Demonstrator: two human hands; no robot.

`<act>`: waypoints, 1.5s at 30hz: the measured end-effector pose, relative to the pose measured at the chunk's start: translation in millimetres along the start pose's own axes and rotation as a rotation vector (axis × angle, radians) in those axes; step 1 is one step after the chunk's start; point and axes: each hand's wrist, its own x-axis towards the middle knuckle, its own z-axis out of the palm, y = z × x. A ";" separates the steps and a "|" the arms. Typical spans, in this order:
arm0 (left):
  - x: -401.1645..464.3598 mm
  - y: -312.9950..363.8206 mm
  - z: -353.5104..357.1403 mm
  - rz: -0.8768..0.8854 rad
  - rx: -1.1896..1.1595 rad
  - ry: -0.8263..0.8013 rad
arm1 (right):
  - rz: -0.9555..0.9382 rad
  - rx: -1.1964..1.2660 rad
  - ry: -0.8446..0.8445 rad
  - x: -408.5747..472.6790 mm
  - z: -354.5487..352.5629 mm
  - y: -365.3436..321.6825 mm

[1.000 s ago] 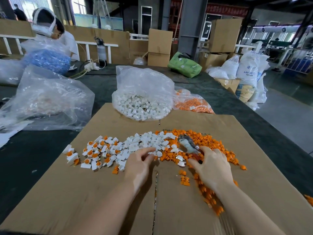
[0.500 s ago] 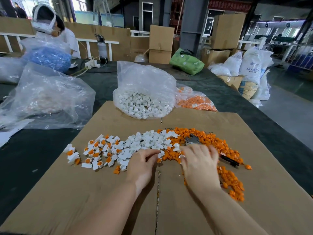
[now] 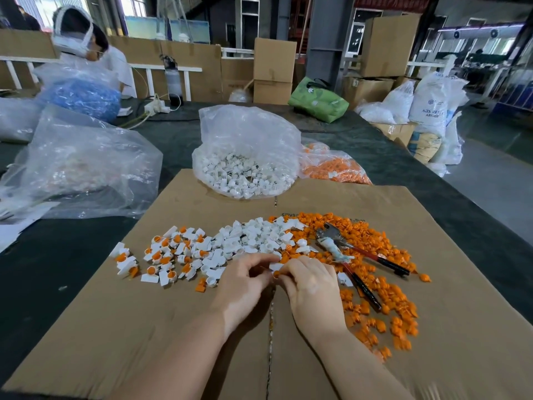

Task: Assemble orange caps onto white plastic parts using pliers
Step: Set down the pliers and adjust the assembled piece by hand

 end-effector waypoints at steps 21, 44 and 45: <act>-2.1 -3.2 5.8 0.126 0.236 0.033 | -0.077 0.150 -0.025 -4.6 -4.0 0.5; 18.0 -1.5 -40.2 -0.005 0.768 0.481 | 0.273 -0.035 0.167 -4.7 2.6 5.2; 20.2 -3.3 -44.7 -0.038 0.798 0.482 | 0.289 -0.043 0.168 -4.7 3.0 5.2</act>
